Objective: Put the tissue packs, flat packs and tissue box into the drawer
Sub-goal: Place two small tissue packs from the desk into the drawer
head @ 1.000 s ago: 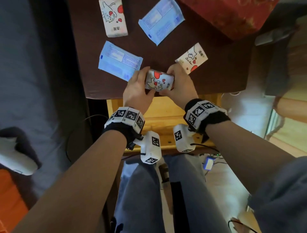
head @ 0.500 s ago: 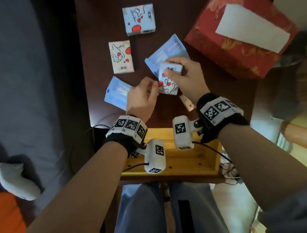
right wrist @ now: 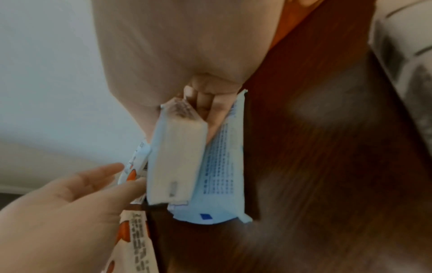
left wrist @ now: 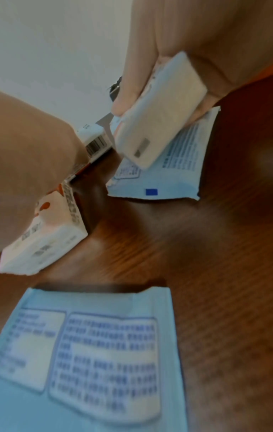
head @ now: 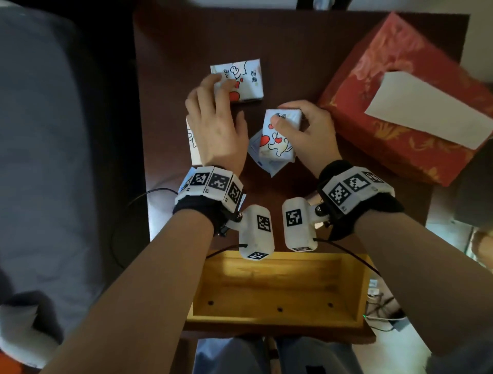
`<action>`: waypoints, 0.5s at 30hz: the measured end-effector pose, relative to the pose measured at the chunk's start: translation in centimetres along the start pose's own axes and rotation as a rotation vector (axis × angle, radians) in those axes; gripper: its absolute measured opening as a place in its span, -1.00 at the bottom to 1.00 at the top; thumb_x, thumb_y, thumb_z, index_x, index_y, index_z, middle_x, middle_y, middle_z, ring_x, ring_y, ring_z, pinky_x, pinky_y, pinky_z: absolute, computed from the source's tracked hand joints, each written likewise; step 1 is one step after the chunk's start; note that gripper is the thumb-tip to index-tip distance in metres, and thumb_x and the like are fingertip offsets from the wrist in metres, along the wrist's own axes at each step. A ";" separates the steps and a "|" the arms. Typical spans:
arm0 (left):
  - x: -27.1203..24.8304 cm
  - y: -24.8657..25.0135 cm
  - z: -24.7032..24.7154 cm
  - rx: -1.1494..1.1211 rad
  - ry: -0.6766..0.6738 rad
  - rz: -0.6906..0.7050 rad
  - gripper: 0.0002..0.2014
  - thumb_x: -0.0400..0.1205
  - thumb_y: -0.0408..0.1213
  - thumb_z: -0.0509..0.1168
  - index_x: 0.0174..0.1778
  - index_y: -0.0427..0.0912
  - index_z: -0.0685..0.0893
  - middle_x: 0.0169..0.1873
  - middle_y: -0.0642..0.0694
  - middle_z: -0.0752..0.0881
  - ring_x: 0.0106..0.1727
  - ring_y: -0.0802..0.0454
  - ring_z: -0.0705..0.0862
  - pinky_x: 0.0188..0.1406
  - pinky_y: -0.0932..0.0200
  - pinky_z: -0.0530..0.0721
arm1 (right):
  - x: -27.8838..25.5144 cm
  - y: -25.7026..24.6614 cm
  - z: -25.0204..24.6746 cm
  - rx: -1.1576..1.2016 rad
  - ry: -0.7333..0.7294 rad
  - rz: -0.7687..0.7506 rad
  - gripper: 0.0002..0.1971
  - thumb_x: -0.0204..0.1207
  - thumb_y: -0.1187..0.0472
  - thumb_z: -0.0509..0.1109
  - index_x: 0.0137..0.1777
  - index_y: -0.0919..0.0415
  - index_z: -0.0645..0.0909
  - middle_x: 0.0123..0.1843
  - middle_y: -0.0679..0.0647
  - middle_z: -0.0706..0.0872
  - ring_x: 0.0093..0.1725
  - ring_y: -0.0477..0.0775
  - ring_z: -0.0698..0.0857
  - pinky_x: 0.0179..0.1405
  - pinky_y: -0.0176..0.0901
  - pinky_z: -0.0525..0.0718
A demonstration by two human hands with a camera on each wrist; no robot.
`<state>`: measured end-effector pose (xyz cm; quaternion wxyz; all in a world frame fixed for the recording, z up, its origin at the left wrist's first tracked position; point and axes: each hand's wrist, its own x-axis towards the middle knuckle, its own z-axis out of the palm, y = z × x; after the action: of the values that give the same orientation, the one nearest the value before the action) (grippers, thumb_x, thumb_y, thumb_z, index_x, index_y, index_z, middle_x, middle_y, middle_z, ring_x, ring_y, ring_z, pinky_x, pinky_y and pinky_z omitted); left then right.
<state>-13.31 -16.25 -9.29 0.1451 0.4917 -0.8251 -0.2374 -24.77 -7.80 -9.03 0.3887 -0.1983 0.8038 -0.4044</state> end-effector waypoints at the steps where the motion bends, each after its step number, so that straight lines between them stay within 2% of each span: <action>1: 0.2 -0.1 0.3 0.025 -0.009 -0.004 -0.57 0.42 -0.31 0.29 0.25 -0.15 0.55 0.44 -0.17 0.48 0.38 -0.23 0.43 0.15 -0.03 0.47 | 0.0 0.0 0.0 -0.010 -0.003 -0.006 -0.72 0.33 0.02 0.44 0.01 0.09 0.67 -0.13 0.02 0.79 -0.08 0.04 0.81 0.01 0.13 0.77; 4: 0.4 -0.3 0.9 0.013 -0.092 0.009 -0.53 0.44 -0.34 0.28 0.31 -0.19 0.47 0.59 -0.11 0.29 0.55 -0.22 0.27 0.31 -0.14 0.43 | 0.0 0.2 0.0 0.010 -0.018 -0.001 -0.72 0.33 0.02 0.43 0.02 0.09 0.67 -0.14 -0.04 0.77 -0.07 0.02 0.80 0.03 0.14 0.76; 6: 0.4 -0.3 1.1 0.007 -0.122 -0.005 -0.52 0.46 -0.34 0.28 0.33 -0.18 0.43 0.60 -0.06 0.26 0.57 -0.19 0.24 0.36 -0.19 0.39 | 0.0 0.2 0.0 0.011 -0.029 0.002 -0.70 0.34 0.01 0.42 0.03 0.11 0.67 -0.13 -0.04 0.76 -0.06 0.02 0.80 0.04 0.13 0.76; 10: 0.4 0.2 1.5 0.104 -0.026 -0.070 -0.54 0.43 -0.20 0.33 0.25 -0.01 0.40 0.41 -0.02 0.51 0.37 -0.15 0.45 0.26 -0.18 0.37 | 0.0 0.1 -0.3 0.013 -0.061 -0.001 -0.71 0.37 0.06 0.42 0.06 0.15 0.67 -0.14 -0.08 0.74 -0.05 0.02 0.79 0.06 0.12 0.76; 12: 0.3 0.4 1.6 0.128 -0.019 -0.070 -0.49 0.42 -0.16 0.37 0.30 -0.03 0.41 0.33 -0.09 0.56 0.32 -0.18 0.49 0.24 -0.21 0.36 | 0.0 0.1 -0.4 0.020 -0.080 -0.011 -0.72 0.38 0.07 0.42 0.06 0.15 0.67 -0.12 -0.09 0.74 -0.03 0.02 0.79 0.07 0.11 0.76; 15: 0.1 0.6 1.4 0.144 -0.050 -0.089 -0.42 0.43 -0.09 0.38 0.38 -0.09 0.43 0.32 -0.12 0.55 0.35 -0.18 0.48 0.27 -0.23 0.31 | -0.2 0.0 -0.7 0.020 -0.098 -0.031 -0.73 0.42 0.11 0.42 0.09 0.18 0.66 -0.08 -0.06 0.72 -0.02 0.00 0.77 0.10 0.06 0.74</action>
<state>-14.49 -15.73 -10.17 0.0780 0.5311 -0.8207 -0.1957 -25.18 -7.39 -8.68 0.4231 -0.2264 0.7767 -0.4081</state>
